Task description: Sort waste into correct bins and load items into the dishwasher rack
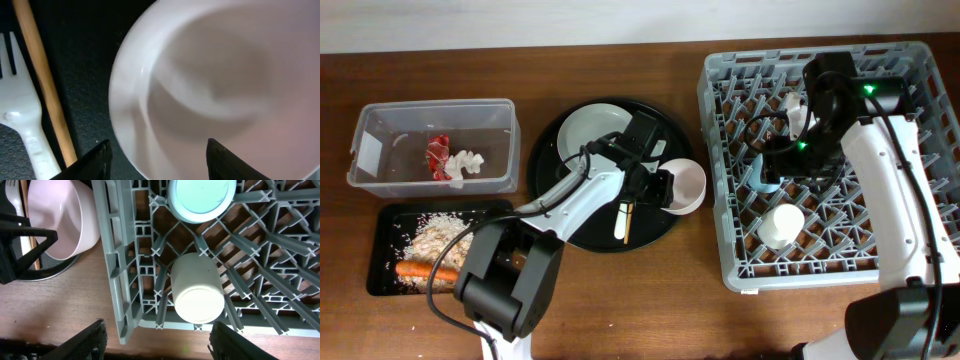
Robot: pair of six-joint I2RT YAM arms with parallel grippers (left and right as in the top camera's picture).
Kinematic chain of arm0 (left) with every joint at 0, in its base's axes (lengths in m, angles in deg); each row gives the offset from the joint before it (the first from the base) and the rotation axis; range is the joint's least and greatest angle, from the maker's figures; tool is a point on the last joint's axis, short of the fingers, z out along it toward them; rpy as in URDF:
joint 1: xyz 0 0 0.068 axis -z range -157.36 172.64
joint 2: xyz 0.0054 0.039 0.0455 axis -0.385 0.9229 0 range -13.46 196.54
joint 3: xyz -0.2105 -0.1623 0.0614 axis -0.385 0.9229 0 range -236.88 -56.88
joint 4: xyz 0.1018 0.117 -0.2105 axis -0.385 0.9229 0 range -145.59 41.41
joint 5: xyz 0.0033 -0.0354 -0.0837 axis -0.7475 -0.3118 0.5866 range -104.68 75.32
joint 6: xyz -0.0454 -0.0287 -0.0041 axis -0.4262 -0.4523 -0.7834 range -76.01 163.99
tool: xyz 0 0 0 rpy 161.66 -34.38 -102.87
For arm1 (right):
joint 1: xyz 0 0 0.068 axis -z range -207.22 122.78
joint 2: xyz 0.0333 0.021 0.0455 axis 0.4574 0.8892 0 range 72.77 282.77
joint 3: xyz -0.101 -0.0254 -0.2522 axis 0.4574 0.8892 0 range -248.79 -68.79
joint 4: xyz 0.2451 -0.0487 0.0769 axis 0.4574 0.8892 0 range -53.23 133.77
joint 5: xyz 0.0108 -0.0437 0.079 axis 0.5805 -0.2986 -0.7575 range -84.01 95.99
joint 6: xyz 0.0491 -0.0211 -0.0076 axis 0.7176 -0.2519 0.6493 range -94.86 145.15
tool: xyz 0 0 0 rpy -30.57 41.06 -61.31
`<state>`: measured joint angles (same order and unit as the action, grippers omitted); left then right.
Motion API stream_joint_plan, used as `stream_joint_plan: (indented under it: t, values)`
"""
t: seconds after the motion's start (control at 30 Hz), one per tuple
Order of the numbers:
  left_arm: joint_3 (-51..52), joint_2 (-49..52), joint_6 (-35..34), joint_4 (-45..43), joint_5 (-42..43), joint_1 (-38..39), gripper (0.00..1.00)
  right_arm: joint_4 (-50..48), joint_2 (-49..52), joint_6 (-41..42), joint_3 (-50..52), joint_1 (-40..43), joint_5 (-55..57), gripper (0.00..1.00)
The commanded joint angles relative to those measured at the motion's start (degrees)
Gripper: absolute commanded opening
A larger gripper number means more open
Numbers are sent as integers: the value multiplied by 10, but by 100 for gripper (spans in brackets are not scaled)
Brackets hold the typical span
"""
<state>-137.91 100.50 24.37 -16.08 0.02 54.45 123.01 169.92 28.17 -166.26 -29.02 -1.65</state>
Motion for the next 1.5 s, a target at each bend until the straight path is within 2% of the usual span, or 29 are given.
stream_joint_plan:
  t: [0.0, 0.1, 0.13, 0.17, 0.23, 0.27, 0.37, 0.43, 0.47, 0.53, 0.57, 0.7, 0.73, 0.8, 0.87, 1.0, 1.07, 1.1, 1.2, 1.23, 1.27, 1.3, 1.43, 1.47]
  values:
    - [15, -11, -9, -15, -10, 3, 60, -1, -3, 4, 3, 0, -6, 69]
    - [35, -3, -14, -47, -11, 7, 59, -1, -3, 4, 3, 0, -8, 68]
    - [43, -3, -17, -62, -10, 7, 52, -1, -3, 4, 3, 0, -8, 69]
    - [43, -3, -18, -63, -10, 7, 42, -1, -3, 4, 3, 0, -8, 69]
    - [43, -3, -18, -70, -11, 7, 8, -1, -3, 4, 3, 0, -8, 69]
    - [42, -3, -18, -69, -10, 4, 0, -1, -3, 4, 3, 0, -8, 69]
    - [14, -38, -17, -43, -10, -24, 0, -14, -3, 4, 3, 0, -36, 74]
    - [-7, -98, -13, -28, -10, -32, 0, -33, -3, -11, 3, 0, -110, 75]
    - [-9, -134, -13, -22, -10, -31, 0, -41, -3, -42, 1, 0, -186, 75]
    - [-9, -163, -14, -2, -10, -21, 0, -61, -3, -41, 1, -11, -236, 72]
    - [-9, -167, -14, -2, -10, -11, 0, -77, -3, -40, 1, -34, -234, 65]
    - [-9, -166, -13, 8, -11, -5, 0, -141, -2, 38, 2, -140, -94, 59]
    - [-9, -166, -13, 11, -11, -5, 0, -142, -2, 43, 2, -153, -73, 56]
    - [-9, -166, -6, 16, -11, -5, 0, -143, -2, 67, 6, -173, 19, 56]
    - [-9, -166, -1, 17, -12, -5, 0, -147, 3, 70, 11, -177, 39, 49]
    - [-9, -166, 0, 18, -12, -5, 0, -186, 9, 70, 73, -177, 47, 47]
    - [-9, -166, -1, 17, -13, -5, 0, -187, 9, 70, 77, -177, 47, 12]
    - [-9, -166, 0, 18, -13, -5, 0, -189, 9, 70, 77, -177, 47, 4]
    - [-9, -166, 0, 21, -12, -5, 1, -199, 9, 70, 77, -177, 47, 4]
    - [-9, -166, -1, 23, -12, -5, 18, -204, 9, 70, 77, -177, 48, 4]
    - [-10, -168, -1, 21, -12, -5, 64, -212, 9, 70, 77, -177, 58, 4]
    - [-23, -176, 0, 22, -12, -8, 87, -223, 9, 70, 75, -177, 90, 4]
    - [-66, -248, 0, 25, -17, -36, 87, -257, 8, 69, 74, -162, 189, 4]
    - [-66, -269, 0, 26, -42, -43, 87, -273, 8, 69, 73, -150, 226, 4]
